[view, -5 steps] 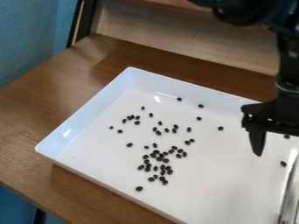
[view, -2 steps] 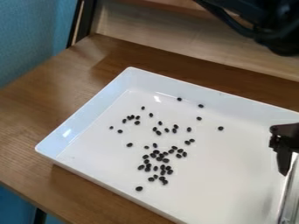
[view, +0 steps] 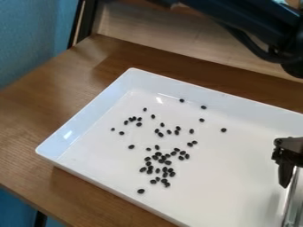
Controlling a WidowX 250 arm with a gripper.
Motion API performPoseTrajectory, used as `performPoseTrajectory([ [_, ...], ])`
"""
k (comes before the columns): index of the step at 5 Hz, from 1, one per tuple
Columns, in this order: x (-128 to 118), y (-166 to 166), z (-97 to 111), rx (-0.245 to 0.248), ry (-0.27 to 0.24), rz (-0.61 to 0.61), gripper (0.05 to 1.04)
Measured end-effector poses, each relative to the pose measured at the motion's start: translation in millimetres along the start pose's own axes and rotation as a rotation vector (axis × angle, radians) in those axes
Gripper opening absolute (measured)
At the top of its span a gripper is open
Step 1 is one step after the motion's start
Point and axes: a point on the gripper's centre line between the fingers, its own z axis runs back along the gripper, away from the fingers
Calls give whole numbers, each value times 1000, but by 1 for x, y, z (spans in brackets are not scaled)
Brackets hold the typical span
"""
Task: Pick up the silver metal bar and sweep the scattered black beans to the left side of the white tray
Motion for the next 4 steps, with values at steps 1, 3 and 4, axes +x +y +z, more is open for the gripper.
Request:
performPoseTrajectory([
  [1,2,0,-1,1,-13,-17,1000],
  [3,1,8,-14,37,10,-11,657],
  [4,6,15,-16,39,-4,-1,388],
])
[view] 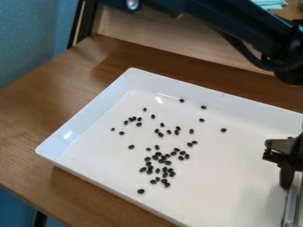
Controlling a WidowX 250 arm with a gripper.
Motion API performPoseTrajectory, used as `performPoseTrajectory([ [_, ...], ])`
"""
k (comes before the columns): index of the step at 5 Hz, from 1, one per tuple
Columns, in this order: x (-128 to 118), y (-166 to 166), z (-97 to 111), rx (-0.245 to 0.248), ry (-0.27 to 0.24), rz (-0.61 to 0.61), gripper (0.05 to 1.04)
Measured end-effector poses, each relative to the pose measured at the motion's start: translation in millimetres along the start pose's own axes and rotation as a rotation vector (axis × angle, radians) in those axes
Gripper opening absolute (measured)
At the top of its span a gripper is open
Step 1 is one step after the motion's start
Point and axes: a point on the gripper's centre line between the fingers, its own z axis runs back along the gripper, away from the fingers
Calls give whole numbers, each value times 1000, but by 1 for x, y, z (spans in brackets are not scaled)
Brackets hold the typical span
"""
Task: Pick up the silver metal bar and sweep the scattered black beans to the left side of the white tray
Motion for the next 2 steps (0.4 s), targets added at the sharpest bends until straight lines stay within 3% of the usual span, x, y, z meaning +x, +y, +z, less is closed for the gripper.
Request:
performPoseTrajectory([
  [1,2,10,-2,-3,23,9,385],
  [2,6,45,5,18,59,21,385],
])
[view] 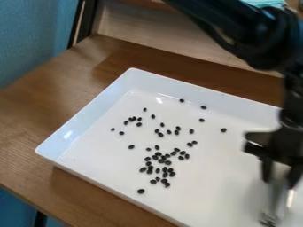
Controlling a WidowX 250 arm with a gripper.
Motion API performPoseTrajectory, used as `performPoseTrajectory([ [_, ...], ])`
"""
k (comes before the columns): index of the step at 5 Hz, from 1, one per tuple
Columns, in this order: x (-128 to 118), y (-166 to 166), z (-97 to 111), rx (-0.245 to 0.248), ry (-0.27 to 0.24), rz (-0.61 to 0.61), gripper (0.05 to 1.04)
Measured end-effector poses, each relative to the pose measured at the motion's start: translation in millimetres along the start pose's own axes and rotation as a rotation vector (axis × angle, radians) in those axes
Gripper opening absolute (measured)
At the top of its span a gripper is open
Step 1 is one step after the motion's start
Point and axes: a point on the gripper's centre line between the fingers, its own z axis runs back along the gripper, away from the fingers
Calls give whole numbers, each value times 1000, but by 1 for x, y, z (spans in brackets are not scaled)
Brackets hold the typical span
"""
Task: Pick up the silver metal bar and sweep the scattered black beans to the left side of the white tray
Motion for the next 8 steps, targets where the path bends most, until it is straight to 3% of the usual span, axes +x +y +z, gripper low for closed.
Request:
performPoseTrajectory([
  [1,7,40,6,2,11,9,385],
  [3,-6,105,25,-11,-35,-49,385],
  [5,-3,146,6,35,-78,-62,385],
  [6,-3,168,8,32,-47,-53,385],
  [8,10,225,29,85,-10,-3,385],
])
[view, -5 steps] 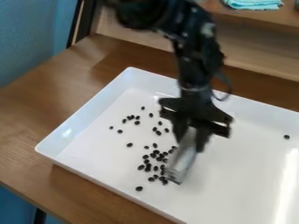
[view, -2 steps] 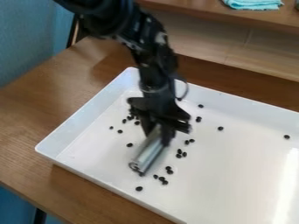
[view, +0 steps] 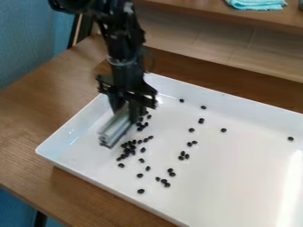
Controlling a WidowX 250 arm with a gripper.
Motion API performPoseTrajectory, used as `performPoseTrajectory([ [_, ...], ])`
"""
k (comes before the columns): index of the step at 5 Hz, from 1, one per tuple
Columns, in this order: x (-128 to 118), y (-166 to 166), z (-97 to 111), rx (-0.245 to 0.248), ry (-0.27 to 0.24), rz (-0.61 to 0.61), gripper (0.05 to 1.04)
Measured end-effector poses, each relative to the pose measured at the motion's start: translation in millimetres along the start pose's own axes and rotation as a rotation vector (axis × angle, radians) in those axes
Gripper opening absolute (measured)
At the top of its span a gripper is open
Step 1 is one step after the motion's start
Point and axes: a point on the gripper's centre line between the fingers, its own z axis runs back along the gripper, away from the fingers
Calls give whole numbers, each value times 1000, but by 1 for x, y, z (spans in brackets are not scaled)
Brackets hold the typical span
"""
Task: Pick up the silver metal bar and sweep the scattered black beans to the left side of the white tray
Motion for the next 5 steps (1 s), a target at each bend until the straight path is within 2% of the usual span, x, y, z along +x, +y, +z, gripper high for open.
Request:
performPoseTrajectory([
  [1,-4,15,5,-11,15,-29,385],
  [2,-10,-1,25,-110,-3,-35,385],
  [3,-18,-48,32,-165,0,-27,385],
  [4,-25,-101,33,-157,-10,-57,385],
  [5,-31,-134,28,-153,-17,-17,385],
])
